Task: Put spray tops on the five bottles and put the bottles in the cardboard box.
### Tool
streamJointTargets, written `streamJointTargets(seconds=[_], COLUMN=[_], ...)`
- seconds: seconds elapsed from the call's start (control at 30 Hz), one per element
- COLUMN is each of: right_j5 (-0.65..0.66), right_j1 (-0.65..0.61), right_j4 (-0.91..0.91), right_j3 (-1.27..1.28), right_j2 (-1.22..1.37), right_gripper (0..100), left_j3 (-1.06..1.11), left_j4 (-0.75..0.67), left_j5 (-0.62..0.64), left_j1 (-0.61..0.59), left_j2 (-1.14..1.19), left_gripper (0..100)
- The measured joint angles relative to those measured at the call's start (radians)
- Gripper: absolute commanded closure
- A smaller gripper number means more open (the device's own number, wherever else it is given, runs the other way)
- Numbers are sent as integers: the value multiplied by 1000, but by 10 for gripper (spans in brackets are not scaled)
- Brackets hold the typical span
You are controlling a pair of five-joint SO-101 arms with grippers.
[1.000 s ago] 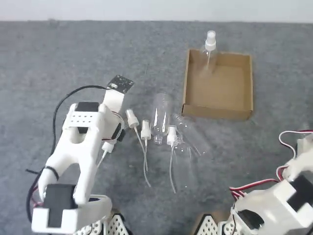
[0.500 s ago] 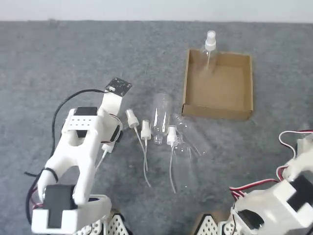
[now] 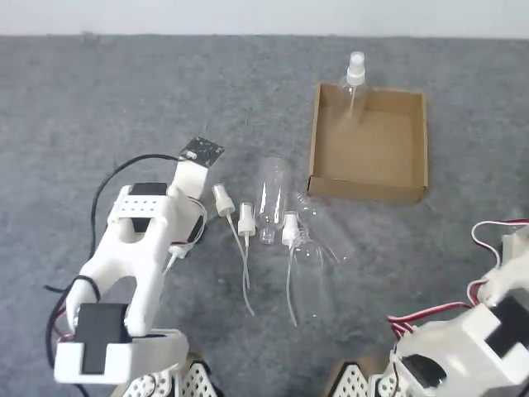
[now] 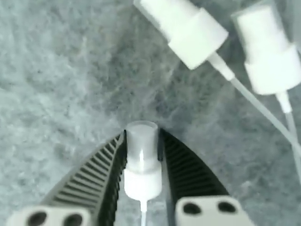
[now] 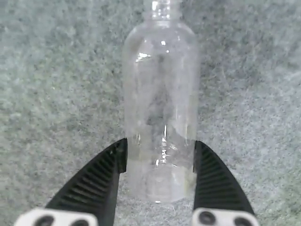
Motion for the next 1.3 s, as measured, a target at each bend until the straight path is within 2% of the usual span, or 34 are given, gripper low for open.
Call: streamJointTargets(seconds=[0.4, 0.6, 0.73, 0.9, 1.1, 1.3], right_j5=[0, 0, 0, 0, 0, -3], right_j1=[0, 0, 0, -5, -63, -86], right_j4=[0, 0, 0, 0, 2, 2], right_j3=[0, 0, 0, 0, 0, 23], right_j2=[0, 0, 0, 0, 0, 28], right_gripper=[854, 854, 858, 858, 851, 731], left_j3=[58, 58, 35, -23, -23, 40], left_j4=[-57, -55, -12, 91, 135, 95], left_j5=[0, 0, 20, 81, 198, 313], left_j1=[-3, 0, 2, 0, 38, 97], left_j2=[-2, -2, -20, -204, -474, -615], left_gripper=[875, 977, 987, 987, 987, 987])
